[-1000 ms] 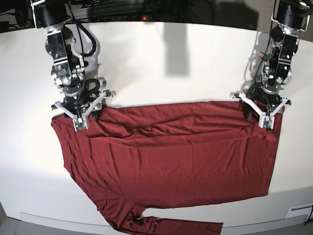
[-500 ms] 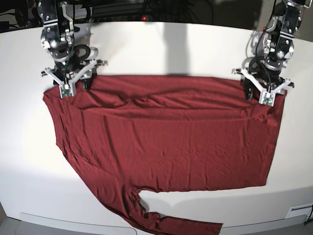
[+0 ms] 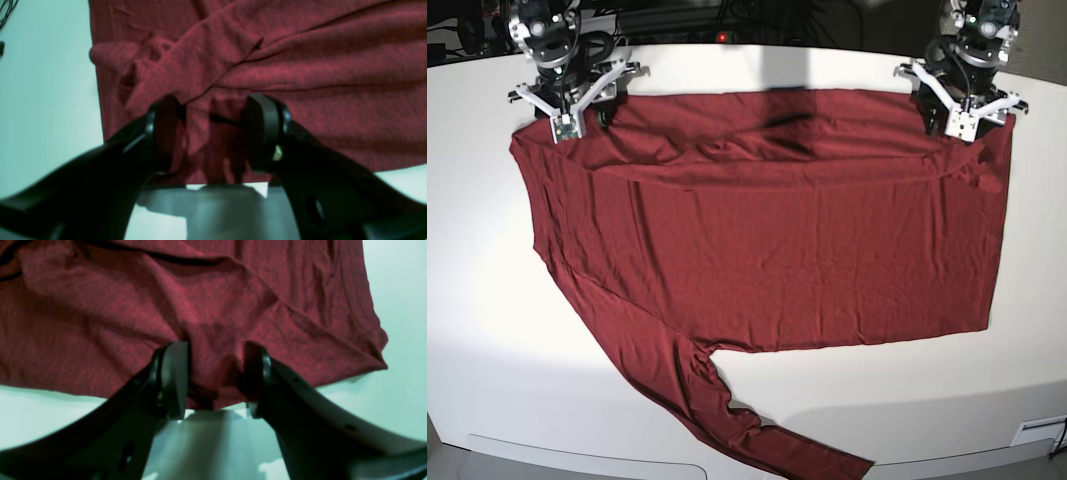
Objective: Fold the T-shirt properly
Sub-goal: 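Drag the held shirt edge with both grippers toward the robot base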
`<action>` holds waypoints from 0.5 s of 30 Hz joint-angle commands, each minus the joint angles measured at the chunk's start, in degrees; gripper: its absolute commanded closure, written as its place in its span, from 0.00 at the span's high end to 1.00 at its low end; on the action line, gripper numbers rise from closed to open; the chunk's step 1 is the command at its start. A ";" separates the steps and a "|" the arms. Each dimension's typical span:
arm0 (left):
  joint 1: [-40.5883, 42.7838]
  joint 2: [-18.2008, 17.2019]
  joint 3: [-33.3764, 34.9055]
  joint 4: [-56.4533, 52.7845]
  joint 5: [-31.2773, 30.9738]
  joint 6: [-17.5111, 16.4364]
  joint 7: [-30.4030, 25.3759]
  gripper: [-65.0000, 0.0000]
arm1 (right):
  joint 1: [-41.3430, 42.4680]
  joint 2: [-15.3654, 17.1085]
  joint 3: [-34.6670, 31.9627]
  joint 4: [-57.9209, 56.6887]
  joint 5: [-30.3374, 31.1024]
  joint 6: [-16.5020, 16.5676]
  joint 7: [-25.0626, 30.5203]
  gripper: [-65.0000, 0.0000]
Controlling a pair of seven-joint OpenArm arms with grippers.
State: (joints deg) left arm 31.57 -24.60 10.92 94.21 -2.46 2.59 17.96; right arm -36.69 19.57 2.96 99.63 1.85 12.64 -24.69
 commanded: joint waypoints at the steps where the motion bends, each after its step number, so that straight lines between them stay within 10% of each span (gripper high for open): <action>1: 3.65 -0.02 1.01 -2.34 -1.36 -3.10 15.45 0.51 | -2.60 0.26 -0.22 -0.94 -0.94 0.81 -6.64 0.42; 15: 7.34 -0.04 1.01 -2.29 2.36 -3.02 16.72 0.51 | -7.30 0.26 -0.24 -0.66 -1.84 0.33 -6.91 0.42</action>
State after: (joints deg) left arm 35.73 -24.62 10.92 94.91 2.26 4.23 16.29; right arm -41.63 19.70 3.03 100.29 1.17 11.73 -21.45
